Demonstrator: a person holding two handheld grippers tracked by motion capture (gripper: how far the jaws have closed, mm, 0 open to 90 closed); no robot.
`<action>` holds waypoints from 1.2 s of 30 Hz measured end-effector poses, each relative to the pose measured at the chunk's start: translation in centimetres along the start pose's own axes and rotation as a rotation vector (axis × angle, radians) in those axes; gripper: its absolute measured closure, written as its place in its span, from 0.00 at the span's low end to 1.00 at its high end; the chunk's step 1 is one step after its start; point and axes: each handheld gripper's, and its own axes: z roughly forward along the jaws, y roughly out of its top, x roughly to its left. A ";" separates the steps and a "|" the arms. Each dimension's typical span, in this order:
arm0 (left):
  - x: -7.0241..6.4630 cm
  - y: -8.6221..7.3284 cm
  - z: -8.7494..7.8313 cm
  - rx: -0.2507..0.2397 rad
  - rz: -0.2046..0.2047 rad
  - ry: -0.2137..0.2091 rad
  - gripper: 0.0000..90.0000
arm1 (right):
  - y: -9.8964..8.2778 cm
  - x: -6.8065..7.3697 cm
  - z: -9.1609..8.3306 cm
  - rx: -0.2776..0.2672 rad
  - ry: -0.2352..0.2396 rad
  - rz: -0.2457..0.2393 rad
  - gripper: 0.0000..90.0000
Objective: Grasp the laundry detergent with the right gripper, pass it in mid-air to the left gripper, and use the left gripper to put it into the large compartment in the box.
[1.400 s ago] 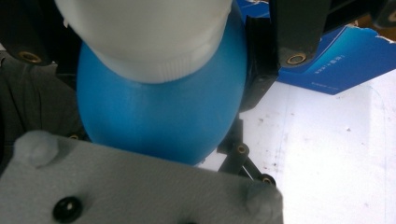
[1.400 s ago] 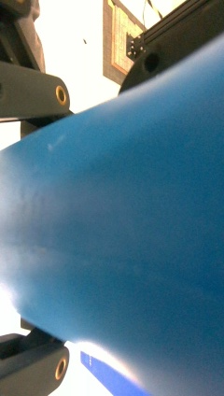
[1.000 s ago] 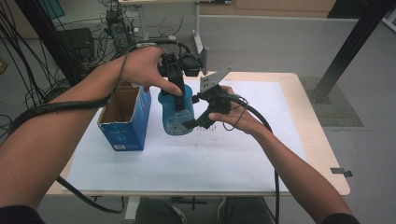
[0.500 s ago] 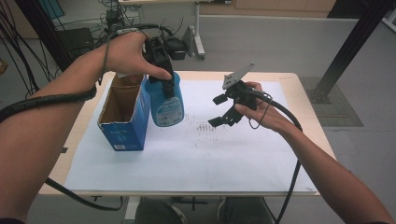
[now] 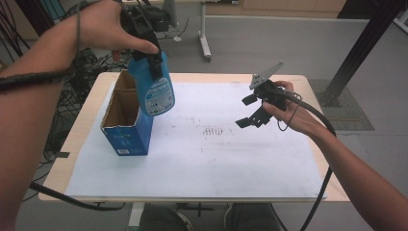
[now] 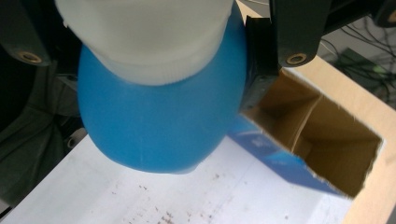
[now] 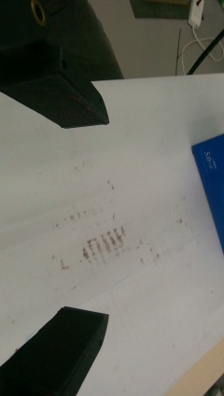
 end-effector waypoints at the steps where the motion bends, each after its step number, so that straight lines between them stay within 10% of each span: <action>1: 0.0 0.0 0.0 0.000 0.000 0.000 0.41 | 0.0 0.0 0.0 0.000 0.000 0.000 0.06; 14: 3.2 -1.3 -2.9 0.005 -0.284 0.077 0.41 | -0.6 -0.5 -1.8 0.016 -0.051 0.002 0.06; 36: 7.9 -4.4 -4.9 -0.083 -0.798 0.078 0.41 | -1.1 -0.5 -2.2 0.039 -0.066 -0.007 0.06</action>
